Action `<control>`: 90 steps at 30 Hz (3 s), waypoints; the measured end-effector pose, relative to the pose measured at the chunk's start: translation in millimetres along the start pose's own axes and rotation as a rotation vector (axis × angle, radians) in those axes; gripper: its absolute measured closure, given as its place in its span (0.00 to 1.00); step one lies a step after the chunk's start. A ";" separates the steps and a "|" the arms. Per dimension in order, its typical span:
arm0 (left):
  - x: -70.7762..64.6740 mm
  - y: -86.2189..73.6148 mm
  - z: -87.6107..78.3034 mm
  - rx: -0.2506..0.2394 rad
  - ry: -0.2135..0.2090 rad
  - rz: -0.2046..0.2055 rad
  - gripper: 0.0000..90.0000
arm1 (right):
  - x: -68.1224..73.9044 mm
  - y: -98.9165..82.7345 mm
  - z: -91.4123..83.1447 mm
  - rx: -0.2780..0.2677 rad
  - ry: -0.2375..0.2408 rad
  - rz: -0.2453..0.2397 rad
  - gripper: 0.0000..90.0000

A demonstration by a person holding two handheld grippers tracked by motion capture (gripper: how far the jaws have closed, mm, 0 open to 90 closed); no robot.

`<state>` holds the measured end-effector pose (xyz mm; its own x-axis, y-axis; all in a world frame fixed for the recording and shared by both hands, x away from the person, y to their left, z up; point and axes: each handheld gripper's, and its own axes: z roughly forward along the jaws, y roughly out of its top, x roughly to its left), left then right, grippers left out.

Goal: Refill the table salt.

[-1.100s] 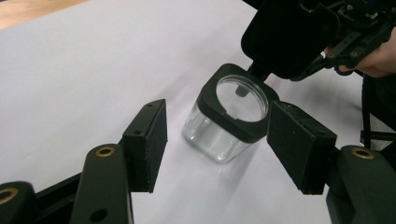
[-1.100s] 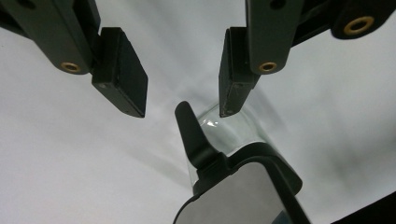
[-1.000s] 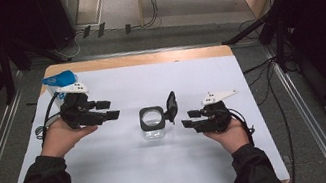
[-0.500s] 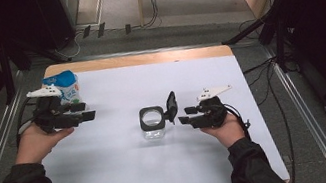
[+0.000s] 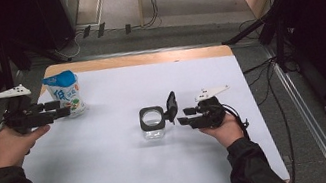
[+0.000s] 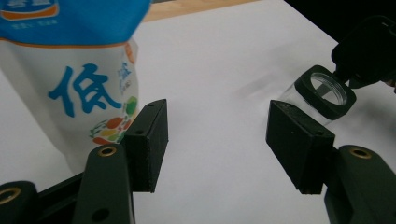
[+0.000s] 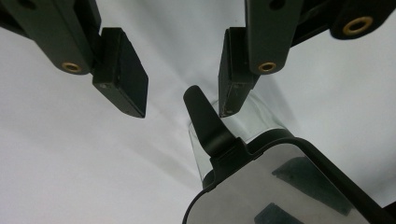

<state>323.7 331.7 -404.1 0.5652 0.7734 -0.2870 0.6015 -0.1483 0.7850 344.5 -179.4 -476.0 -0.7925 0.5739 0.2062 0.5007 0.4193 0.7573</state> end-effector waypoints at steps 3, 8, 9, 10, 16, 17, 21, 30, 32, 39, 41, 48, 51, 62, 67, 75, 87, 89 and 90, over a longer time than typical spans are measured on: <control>7.7 0.7 -1.0 -0.006 0.018 -0.012 0.45 | 0.2 -1.3 -0.3 0.011 -0.007 -0.001 0.60; 20.1 3.7 1.3 -0.004 0.037 -0.013 0.46 | 0.4 -3.3 -3.2 0.019 -0.012 0.010 0.60; 26.4 5.3 2.3 -0.002 0.057 -0.014 0.46 | -0.4 -4.6 -5.4 0.019 -0.017 0.016 0.60; 26.4 5.3 2.3 -0.002 0.057 -0.014 0.45 | -0.4 -4.6 -5.4 0.019 -0.017 0.016 0.60; 53.2 6.7 -3.4 -0.019 0.077 -0.044 0.44 | -0.5 -11.3 -11.0 0.005 -0.037 0.029 0.61; 57.0 7.7 -3.8 -0.021 0.082 -0.046 0.44 | -0.2 -11.8 -11.4 0.004 -0.039 0.028 0.61; 64.2 12.0 1.3 -0.018 0.093 -0.045 0.43 | 1.5 -15.0 -13.3 0.007 -0.052 0.031 0.61; 78.4 24.4 17.3 -0.034 0.084 -0.015 0.43 | 5.8 -23.6 -16.2 0.012 -0.068 0.039 0.61; 81.1 26.9 20.4 -0.025 0.079 -0.020 0.44 | 6.1 -25.5 -16.3 0.014 -0.071 0.041 0.61; 79.3 32.3 35.5 -0.030 0.074 0.008 0.55 | 6.9 -27.5 -16.1 0.017 -0.080 0.048 0.61; 77.0 33.3 37.0 -0.025 0.097 0.021 0.63 | 8.8 -27.6 -15.8 0.017 -0.078 0.042 0.61; 75.6 31.9 35.8 -0.038 0.109 0.030 0.78 | 12.3 -27.7 -13.6 0.023 -0.070 0.031 0.61; 75.1 30.9 33.9 -0.037 0.103 0.040 0.84 | 12.7 -27.4 -12.5 0.023 -0.067 0.025 0.61; 68.1 28.3 30.1 -0.029 0.054 -0.008 0.96 | 11.6 -25.7 -9.0 0.024 -0.059 0.022 0.61; 70.1 27.9 33.0 -0.044 0.109 0.004 0.90 | 12.0 -25.2 -7.0 0.031 -0.058 0.017 0.61; 75.8 27.2 35.9 -0.054 0.095 -0.030 0.93 | 13.0 -25.6 -4.7 0.037 -0.053 0.020 0.61; 65.4 32.9 32.8 -0.025 0.063 -0.040 1.00 | 15.2 -25.2 -5.1 0.032 -0.046 0.008 0.61; 61.1 34.9 33.1 -0.020 0.070 -0.029 1.00 | 16.5 -24.4 -5.4 0.026 -0.040 0.011 0.61; 56.3 36.9 32.8 -0.021 0.071 -0.026 1.00 | 18.4 -23.3 -5.8 0.017 -0.032 0.009 0.61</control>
<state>396.2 349.6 -409.3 0.5077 0.8188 -0.2679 0.6026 -0.1153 0.7897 316.3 -182.7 -486.3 -0.7766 0.5997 0.1932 0.5141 0.4259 0.7445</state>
